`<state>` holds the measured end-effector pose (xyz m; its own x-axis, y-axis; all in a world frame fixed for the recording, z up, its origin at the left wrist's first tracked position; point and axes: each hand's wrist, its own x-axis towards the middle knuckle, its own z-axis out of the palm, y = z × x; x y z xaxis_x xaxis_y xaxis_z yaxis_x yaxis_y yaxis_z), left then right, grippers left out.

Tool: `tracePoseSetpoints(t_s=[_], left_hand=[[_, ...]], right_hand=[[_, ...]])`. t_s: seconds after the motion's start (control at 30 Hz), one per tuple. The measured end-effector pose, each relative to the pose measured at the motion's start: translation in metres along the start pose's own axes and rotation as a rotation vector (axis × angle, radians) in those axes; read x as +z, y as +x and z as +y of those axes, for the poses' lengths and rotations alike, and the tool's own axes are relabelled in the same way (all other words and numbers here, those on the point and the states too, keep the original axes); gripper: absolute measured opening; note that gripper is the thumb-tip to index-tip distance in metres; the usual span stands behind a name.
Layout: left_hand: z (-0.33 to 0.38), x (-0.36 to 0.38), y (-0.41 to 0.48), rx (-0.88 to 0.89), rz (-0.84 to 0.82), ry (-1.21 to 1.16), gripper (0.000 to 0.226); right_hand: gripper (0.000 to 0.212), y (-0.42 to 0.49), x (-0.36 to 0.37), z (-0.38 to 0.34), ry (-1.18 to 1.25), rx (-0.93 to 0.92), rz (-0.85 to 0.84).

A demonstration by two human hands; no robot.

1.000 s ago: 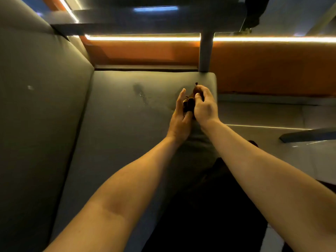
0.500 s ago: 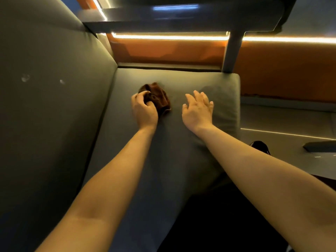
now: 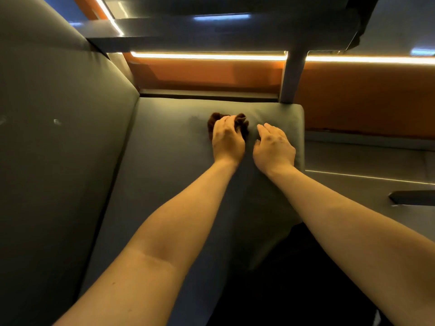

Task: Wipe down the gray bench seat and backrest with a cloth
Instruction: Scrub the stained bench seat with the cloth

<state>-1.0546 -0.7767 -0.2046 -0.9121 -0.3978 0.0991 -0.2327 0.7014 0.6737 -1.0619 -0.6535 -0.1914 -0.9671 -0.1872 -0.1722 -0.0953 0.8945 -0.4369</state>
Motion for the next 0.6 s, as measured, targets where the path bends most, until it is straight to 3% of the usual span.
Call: tracePoseSetpoints(t_s=[0.1,0.23,0.33,0.5,0.6], left_hand=[[0.002,0.004,-0.011,0.081,-0.089,0.006,0.033],[-0.022,-0.017,-0.012,0.108,-0.162,0.216,0.054],[-0.039,-0.031,-0.007,0.101,-0.129,0.229,0.047],[-0.036,-0.026,0.010,-0.160,0.093,0.098,0.039],[-0.016,-0.007,0.019,-0.246,0.113,0.059,0.039]], right_hand=[[0.046,0.002,-0.004,0.003,-0.004,-0.017,-0.029],[0.051,0.001,-0.005,0.011,-0.062,-0.057,-0.077],[0.052,-0.003,-0.005,0.017,-0.090,-0.081,-0.091],[0.051,0.002,-0.012,0.027,-0.032,-0.126,-0.061],[0.057,0.011,-0.017,0.042,-0.049,-0.044,0.001]])
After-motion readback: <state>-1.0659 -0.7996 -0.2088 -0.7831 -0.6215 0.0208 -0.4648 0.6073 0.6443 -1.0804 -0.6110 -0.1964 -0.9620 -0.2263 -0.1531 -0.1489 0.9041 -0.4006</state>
